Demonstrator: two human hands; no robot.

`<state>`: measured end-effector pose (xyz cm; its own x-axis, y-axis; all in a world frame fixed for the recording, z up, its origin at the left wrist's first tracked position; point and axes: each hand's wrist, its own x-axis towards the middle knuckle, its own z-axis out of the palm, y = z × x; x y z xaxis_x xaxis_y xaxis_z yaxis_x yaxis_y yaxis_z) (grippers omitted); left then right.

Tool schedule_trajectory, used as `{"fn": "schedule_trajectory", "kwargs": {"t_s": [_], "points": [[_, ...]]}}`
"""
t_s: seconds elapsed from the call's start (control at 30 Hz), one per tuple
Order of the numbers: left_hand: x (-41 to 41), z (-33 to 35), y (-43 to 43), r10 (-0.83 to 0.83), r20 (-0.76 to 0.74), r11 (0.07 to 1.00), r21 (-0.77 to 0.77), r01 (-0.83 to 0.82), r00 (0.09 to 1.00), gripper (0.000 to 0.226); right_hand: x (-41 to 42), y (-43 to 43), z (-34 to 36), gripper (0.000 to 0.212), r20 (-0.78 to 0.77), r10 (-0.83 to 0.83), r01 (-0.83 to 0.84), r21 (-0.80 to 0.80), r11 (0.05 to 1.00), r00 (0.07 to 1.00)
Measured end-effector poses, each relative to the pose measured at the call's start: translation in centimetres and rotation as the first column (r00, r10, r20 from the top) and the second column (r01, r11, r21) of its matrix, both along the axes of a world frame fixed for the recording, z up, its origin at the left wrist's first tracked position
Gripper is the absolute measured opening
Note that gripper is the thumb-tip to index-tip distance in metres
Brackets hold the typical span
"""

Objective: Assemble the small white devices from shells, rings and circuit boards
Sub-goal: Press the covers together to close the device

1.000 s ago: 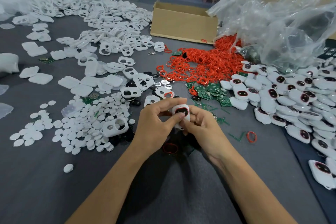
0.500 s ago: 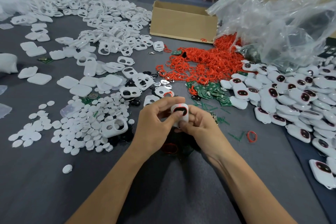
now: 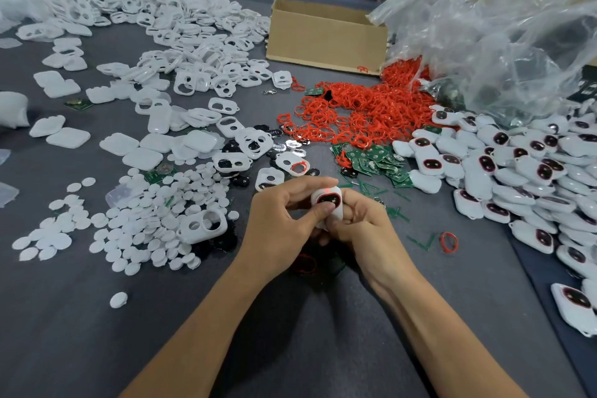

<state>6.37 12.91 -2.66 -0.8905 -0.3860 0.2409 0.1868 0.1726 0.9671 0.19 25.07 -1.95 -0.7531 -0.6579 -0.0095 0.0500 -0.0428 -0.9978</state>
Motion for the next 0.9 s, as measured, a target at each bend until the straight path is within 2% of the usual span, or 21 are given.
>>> {"fn": "schedule_trajectory", "kwargs": {"t_s": [0.27,0.37,0.5,0.53,0.6,0.67,0.7,0.83,0.9], "points": [[0.0,0.0,-0.21,0.038,-0.012,0.999,0.018,-0.037,0.999,0.025,0.07,-0.22,0.39,0.029,0.007,0.053,-0.053,-0.021,0.998,0.999],[0.04,0.03,-0.1,0.002,-0.011,0.998,0.056,-0.001,1.0,0.025,-0.03,-0.02,0.5,0.031,0.019,0.021,-0.021,-0.027,0.999,1.0],[-0.16,-0.13,-0.21,0.033,-0.011,0.999,0.003,-0.033,0.999,0.026,0.18,-0.01,0.31,0.029,0.013,-0.031,0.03,0.012,0.999,0.999],[-0.23,-0.18,-0.2,0.065,-0.009,0.997,-0.027,-0.066,0.998,0.025,0.24,-0.08,0.19,0.028,-0.02,-0.079,0.08,0.041,0.996,0.997],[-0.33,-0.32,-0.13,0.151,-0.006,0.986,-0.068,-0.151,0.989,0.022,0.34,-0.27,0.03,0.026,-0.209,-0.194,0.224,0.13,0.966,0.958],[-0.47,-0.44,-0.15,0.212,0.007,0.976,-0.045,-0.212,0.977,0.017,0.38,-0.44,0.09,0.029,-0.391,-0.219,0.307,0.179,0.935,0.894],[-0.54,-0.5,-0.17,0.227,0.022,0.974,-0.036,-0.226,0.974,0.014,0.38,-0.49,0.1,0.031,-0.43,-0.211,0.314,0.186,0.931,0.878],[-0.56,-0.8,-0.18,0.254,0.052,0.958,-0.15,-0.244,0.966,0.007,0.15,-0.54,0.18,0.034,-0.424,-0.225,0.307,0.135,0.942,0.877],[-0.48,-0.85,-0.07,0.254,0.052,0.954,-0.177,-0.241,0.966,0.02,0.06,-0.63,0.36,0.034,-0.432,-0.257,0.317,0.073,0.945,0.865]]}}
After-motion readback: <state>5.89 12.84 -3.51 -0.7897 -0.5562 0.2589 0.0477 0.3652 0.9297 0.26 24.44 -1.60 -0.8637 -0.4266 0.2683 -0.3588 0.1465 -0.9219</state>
